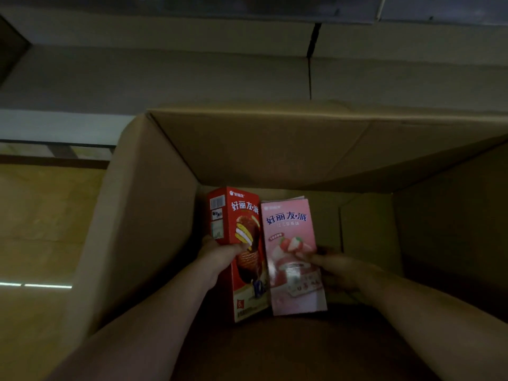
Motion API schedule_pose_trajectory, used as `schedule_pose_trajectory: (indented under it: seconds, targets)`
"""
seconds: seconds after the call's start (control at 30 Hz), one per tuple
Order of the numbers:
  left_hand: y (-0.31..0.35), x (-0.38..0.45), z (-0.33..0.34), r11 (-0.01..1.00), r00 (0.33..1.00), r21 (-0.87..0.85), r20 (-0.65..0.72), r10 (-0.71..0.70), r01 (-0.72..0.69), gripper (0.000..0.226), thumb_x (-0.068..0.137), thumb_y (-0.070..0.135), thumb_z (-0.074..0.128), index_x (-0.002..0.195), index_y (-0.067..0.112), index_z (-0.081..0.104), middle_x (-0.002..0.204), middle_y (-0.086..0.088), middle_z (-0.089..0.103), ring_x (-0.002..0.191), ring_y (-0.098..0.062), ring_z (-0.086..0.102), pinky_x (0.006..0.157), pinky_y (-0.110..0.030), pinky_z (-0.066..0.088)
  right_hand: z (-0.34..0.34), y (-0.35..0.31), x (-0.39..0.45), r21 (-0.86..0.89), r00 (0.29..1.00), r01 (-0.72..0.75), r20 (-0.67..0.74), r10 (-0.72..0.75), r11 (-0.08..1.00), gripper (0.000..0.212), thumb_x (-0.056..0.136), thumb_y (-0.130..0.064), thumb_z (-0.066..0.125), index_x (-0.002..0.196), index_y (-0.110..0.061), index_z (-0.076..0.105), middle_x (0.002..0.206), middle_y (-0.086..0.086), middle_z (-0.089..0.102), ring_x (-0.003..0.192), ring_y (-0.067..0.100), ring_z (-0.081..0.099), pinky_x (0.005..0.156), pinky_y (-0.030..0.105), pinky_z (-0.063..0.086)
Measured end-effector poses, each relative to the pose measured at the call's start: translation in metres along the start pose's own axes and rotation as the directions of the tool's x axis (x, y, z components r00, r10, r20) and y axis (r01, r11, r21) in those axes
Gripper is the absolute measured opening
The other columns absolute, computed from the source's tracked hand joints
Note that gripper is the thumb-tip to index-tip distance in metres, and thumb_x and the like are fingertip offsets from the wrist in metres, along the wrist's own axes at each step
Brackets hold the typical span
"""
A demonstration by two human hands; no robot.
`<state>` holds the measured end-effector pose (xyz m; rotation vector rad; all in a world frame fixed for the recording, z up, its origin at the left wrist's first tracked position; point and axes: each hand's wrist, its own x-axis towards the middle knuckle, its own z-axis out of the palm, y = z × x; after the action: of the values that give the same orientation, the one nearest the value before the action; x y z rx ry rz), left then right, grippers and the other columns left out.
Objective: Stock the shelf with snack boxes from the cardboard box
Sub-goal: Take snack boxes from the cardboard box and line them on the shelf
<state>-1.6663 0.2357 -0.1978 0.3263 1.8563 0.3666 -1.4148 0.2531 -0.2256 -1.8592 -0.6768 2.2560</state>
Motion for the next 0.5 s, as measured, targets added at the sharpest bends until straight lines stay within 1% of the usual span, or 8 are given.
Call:
schedule_pose_trajectory:
  seconds: [0.07,0.1,0.2,0.3,0.37,0.4,0.47,0.5]
  targets:
    - [0.001,-0.001,0.000,1.000,1.000,0.008,0.006,-0.004,0.004,0.083,0.073,0.025,0.083,0.140,0.019,0.036,0.130,-0.010,0.056,0.115,-0.030,0.056,0.088,-0.038,0.043,-0.001,0.005,0.006,0.020,0.999,-0.028,0.042,0.027,0.999,0.069,0.060,-0.034,0.089,0.119,-0.010,0.060,0.102,0.010,0.074,0.095,0.027,0.070,0.081,0.042,0.057]
    - [0.002,-0.002,-0.001,1.000,1.000,0.005,0.010,-0.009,0.009,0.083,0.073,0.025,0.083,0.141,0.019,0.035,0.130,-0.010,0.056,0.115,-0.030,0.055,0.088,-0.039,0.043,-0.001,0.004,0.007,0.030,0.998,-0.039,0.042,0.038,0.999,0.072,0.058,-0.037,0.089,0.119,-0.010,0.061,0.103,0.011,0.074,0.100,0.028,0.069,0.086,0.045,0.054]
    - [0.001,-0.003,-0.002,1.000,1.000,-0.005,0.020,0.002,-0.002,0.084,0.072,0.023,0.084,0.140,0.019,0.036,0.130,-0.010,0.056,0.114,-0.029,0.056,0.090,-0.041,0.045,0.001,-0.007,0.001,-0.017,0.999,-0.034,0.011,0.034,0.999,0.054,0.071,-0.030,0.078,0.118,-0.010,0.060,0.099,0.010,0.074,0.094,0.028,0.070,0.083,0.044,0.055]
    - [0.008,-0.020,-0.008,0.999,0.999,-0.044,-0.001,0.032,-0.032,0.080,0.072,0.023,0.083,0.139,0.019,0.039,0.129,-0.010,0.058,0.112,-0.029,0.058,0.093,-0.041,0.047,0.015,-0.023,-0.019,-0.093,0.989,0.021,-0.142,-0.034,0.995,0.050,0.074,-0.020,0.079,0.119,-0.008,0.060,0.104,0.015,0.072,0.094,0.031,0.069,0.084,0.048,0.055]
    - [0.016,-0.046,-0.018,0.995,0.998,-0.085,-0.001,0.060,-0.059,0.080,0.070,0.025,0.085,0.138,0.020,0.042,0.127,-0.007,0.059,0.110,-0.028,0.059,0.096,-0.045,0.048,0.023,-0.034,-0.049,-0.236,0.961,0.018,-0.265,-0.082,0.972,0.049,0.077,-0.021,0.077,0.120,-0.009,0.057,0.109,0.013,0.068,0.095,0.029,0.067,0.084,0.046,0.055]
    - [0.026,-0.062,-0.023,0.991,0.998,-0.111,0.007,0.069,-0.068,0.084,0.067,0.027,0.086,0.138,0.022,0.042,0.127,-0.005,0.060,0.111,-0.027,0.059,0.098,-0.047,0.046,0.027,-0.042,-0.066,-0.261,0.938,0.008,-0.333,-0.098,0.965,0.051,0.077,-0.022,0.077,0.121,-0.011,0.055,0.109,0.011,0.066,0.095,0.028,0.066,0.082,0.044,0.056]
    - [0.049,-0.108,-0.038,0.989,0.998,-0.142,0.039,0.057,-0.051,0.091,0.058,0.032,0.090,0.136,0.024,0.043,0.125,-0.003,0.061,0.112,-0.028,0.059,0.100,-0.052,0.044,0.034,-0.057,-0.120,-0.217,0.891,0.038,-0.435,-0.132,0.975,0.059,0.075,-0.027,0.078,0.125,-0.012,0.051,0.111,0.008,0.063,0.097,0.029,0.064,0.084,0.044,0.055]
    - [0.061,-0.130,-0.046,0.986,0.998,-0.160,0.041,0.057,-0.049,0.089,0.054,0.034,0.091,0.131,0.025,0.047,0.123,-0.004,0.063,0.110,-0.029,0.061,0.099,-0.054,0.045,0.037,-0.064,-0.147,-0.170,0.874,0.072,-0.464,-0.144,0.983,0.063,0.073,-0.029,0.079,0.126,-0.012,0.049,0.112,0.008,0.062,0.099,0.029,0.064,0.086,0.046,0.055]
